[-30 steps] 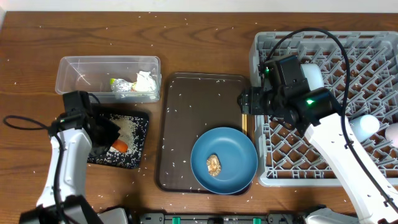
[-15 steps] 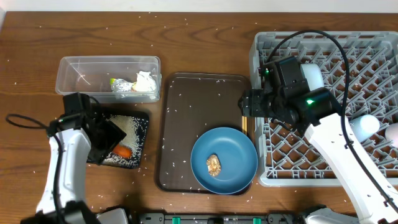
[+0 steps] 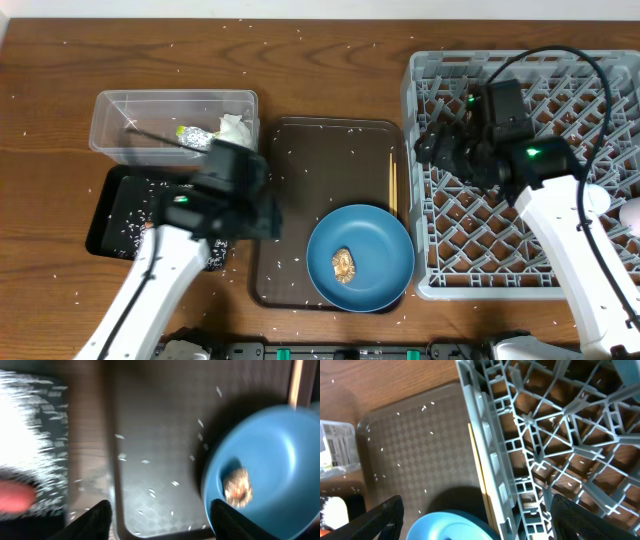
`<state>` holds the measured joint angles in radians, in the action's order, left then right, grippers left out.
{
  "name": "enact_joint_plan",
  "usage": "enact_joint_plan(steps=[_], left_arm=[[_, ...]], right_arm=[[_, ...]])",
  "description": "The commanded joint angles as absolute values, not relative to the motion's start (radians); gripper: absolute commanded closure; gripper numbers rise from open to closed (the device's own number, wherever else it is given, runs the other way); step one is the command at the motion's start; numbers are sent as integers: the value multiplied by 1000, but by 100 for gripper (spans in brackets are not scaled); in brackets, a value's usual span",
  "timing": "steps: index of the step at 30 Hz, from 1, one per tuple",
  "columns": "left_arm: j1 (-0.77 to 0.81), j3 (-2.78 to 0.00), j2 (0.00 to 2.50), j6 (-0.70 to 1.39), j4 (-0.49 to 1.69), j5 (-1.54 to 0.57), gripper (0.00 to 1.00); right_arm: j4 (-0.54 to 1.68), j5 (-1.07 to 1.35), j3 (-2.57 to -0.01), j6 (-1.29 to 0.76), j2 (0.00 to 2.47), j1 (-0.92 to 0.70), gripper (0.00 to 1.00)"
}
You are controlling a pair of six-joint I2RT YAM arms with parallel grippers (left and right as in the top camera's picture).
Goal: Sort waste into correct bins and load items into the dishwasher rack
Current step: 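Grasp the blue plate rim with the left gripper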
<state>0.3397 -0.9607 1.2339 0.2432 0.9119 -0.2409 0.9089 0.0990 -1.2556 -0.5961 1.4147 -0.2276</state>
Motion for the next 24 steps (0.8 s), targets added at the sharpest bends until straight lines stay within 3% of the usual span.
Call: enact_joint_plan(steps=[1, 7, 17, 21, 24], left_arm=[[448, -966, 1303, 165, 902, -213, 39], [575, -966, 1463, 107, 864, -194, 40], [602, -966, 1636, 99, 796, -194, 50], [602, -966, 1674, 96, 767, -194, 59], [602, -966, 1687, 76, 748, -194, 71]], right_arm=[[915, 161, -1260, -604, 1414, -200, 13], [929, 162, -1260, -588, 1414, -197, 13], [938, 162, -1260, -580, 1414, -197, 13], [938, 161, -1260, -578, 1414, -197, 13], [939, 162, -1260, -574, 1414, -197, 13]])
